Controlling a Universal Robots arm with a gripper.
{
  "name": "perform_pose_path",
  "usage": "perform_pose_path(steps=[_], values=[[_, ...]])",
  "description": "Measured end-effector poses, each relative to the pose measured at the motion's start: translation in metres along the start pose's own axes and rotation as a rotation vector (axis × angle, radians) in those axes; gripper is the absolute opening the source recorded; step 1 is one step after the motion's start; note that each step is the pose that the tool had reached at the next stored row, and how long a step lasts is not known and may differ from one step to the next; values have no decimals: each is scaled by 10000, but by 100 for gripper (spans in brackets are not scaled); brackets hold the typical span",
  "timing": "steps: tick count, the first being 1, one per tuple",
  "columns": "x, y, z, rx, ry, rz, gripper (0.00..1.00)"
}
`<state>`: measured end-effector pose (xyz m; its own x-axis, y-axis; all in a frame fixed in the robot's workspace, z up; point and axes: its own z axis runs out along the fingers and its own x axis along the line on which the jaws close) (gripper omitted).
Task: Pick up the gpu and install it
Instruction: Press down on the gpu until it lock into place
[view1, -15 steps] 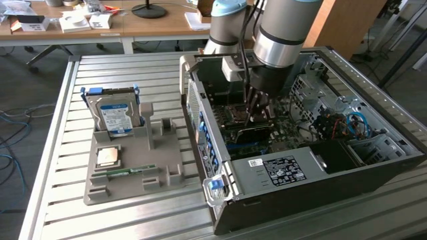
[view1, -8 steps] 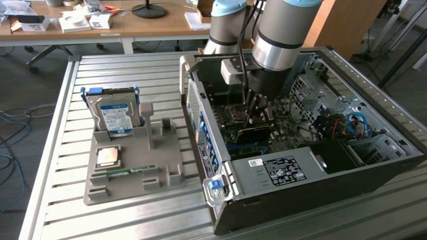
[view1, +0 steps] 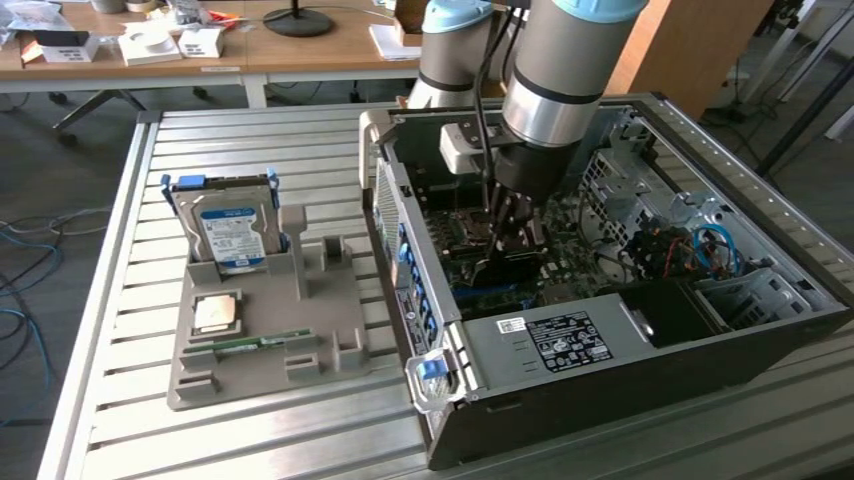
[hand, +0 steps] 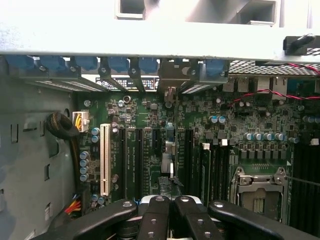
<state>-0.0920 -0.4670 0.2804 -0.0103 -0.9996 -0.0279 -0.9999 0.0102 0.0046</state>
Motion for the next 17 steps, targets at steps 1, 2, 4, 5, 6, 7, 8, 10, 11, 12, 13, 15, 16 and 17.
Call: perform_pose_path(steps=[1,2,4,5,6,7,8,10,11,12,13,15,16,17], values=[[0,0,0,0,0,0,11],[0,0,1,0,-1,1,11],[-4,3,8,2,-4,3,11],[-8,6,12,3,-5,4,11],[-11,8,14,3,-5,1,11],[-15,13,18,4,-6,1,11],[-19,19,21,4,-5,1,11],[-31,27,28,4,-2,1,11],[-38,29,33,4,-4,1,11],[-45,29,37,5,-4,0,11],[-52,29,41,5,-4,1,11],[-59,28,46,5,-6,-2,11],[-61,29,48,6,-6,-1,11],[-64,29,52,6,-7,0,11]])
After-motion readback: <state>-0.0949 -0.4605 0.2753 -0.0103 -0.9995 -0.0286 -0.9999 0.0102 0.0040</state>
